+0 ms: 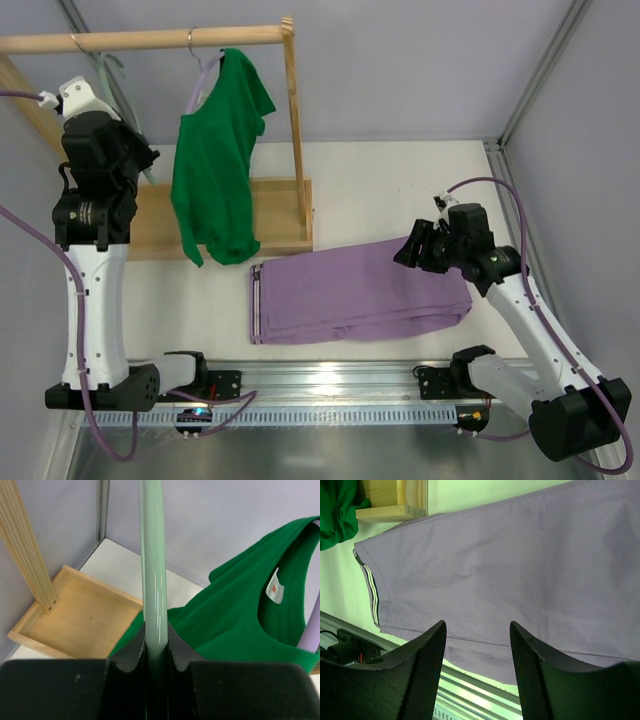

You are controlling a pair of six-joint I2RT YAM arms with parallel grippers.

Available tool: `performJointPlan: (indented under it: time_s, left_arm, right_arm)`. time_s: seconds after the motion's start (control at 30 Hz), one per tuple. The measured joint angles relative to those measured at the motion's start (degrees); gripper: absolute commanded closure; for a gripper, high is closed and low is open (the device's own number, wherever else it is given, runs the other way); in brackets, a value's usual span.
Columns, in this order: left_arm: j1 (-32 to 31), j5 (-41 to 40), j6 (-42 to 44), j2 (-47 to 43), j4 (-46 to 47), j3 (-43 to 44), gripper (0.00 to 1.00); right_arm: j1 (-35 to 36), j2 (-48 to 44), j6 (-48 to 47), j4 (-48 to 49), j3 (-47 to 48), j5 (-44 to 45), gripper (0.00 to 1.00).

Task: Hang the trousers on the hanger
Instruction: Grab a hanger with the left arm

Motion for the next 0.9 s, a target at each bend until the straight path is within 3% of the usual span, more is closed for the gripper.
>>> performJointPlan:
  time_s: [0.47,0.9]
  left_arm:
    - [0.0,2.73,5.27,-6.54,-0.28,-1.22,1.0]
    - [0.0,7.1,3.58,-14.67,-6.1,-0.7,1.0]
  right_arm:
    - [0.44,-2.05,0.63,0.0,0.0,0.0,0.43]
    - [0.87,-4.26,0.83,-0.55,-0.02,-0.26,0.43]
